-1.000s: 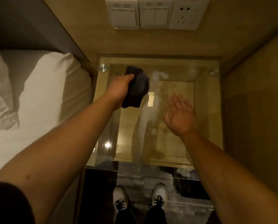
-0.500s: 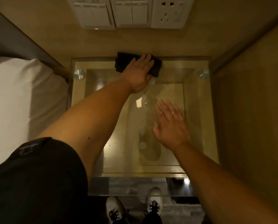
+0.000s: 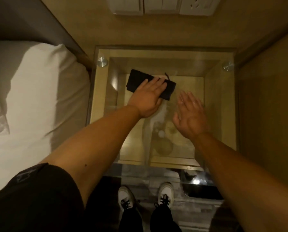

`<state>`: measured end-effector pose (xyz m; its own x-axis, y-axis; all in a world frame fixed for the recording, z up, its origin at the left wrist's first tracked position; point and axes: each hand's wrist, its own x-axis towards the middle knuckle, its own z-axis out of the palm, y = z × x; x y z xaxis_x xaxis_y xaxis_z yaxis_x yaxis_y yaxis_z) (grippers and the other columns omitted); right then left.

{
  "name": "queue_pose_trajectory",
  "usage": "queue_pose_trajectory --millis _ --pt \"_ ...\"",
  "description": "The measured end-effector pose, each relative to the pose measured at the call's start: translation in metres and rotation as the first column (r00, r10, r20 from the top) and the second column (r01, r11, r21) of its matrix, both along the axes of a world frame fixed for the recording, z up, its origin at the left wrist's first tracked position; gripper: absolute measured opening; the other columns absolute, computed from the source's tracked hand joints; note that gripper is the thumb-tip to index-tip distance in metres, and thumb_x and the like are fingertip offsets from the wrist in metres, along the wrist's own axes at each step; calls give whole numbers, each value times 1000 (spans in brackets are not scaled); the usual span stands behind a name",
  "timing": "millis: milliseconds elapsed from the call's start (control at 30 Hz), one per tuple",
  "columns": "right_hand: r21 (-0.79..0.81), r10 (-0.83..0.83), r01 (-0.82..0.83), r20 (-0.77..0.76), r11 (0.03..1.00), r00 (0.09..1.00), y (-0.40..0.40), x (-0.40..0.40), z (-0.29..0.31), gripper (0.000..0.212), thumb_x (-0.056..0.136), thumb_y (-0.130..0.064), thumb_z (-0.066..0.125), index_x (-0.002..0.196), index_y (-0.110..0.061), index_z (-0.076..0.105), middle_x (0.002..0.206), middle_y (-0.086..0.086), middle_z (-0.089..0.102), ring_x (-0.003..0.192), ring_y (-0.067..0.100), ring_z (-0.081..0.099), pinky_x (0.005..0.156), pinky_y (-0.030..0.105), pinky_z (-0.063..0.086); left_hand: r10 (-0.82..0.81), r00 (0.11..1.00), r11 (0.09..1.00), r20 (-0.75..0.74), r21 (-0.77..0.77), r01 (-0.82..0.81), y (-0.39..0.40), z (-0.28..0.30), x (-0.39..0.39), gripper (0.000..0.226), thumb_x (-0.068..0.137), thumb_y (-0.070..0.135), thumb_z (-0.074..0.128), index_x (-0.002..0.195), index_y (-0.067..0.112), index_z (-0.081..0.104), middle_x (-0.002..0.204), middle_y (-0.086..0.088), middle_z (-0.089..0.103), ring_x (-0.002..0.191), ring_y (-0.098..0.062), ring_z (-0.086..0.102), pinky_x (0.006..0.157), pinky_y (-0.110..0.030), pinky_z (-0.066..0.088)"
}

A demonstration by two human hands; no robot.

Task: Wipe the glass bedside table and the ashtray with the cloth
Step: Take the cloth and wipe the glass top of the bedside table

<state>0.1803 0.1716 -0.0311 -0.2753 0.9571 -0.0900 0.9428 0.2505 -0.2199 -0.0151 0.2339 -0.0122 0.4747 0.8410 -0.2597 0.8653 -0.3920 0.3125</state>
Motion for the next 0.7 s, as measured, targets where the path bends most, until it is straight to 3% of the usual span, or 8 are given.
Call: queue_pose_trajectory --millis 333,467,700 --pt "-48 -20 23 59 999 998 -1 -4 1 64 89 -36 25 148 -10 31 158 11 24 146 27 15 118 43 10 3 1000 1000 -8 -10 -3 -140 -4 -21 58 98 33 39 152 18 26 160 -1 20 148 -18 11 119 -36 -2" --pt "-30 -18 19 41 999 999 -2 -3 -1 65 89 -37 23 147 -10 34 157 12 27 146 28 18 118 44 12 8 1000 1000 -28 -12 -9 -184 -8 -25 62 92 38 27 151 17 29 159 -2 23 148 -18 12 120 -37 -1" --pt "-2 -5 5 31 1000 1000 -5 -2 -3 59 93 -31 29 147 -8 33 156 13 27 145 29 19 117 44 11 20 1000 1000 -7 -17 -21 -244 -4 -27 60 92 37 30 149 15 34 157 -4 27 147 -20 17 120 -40 7"
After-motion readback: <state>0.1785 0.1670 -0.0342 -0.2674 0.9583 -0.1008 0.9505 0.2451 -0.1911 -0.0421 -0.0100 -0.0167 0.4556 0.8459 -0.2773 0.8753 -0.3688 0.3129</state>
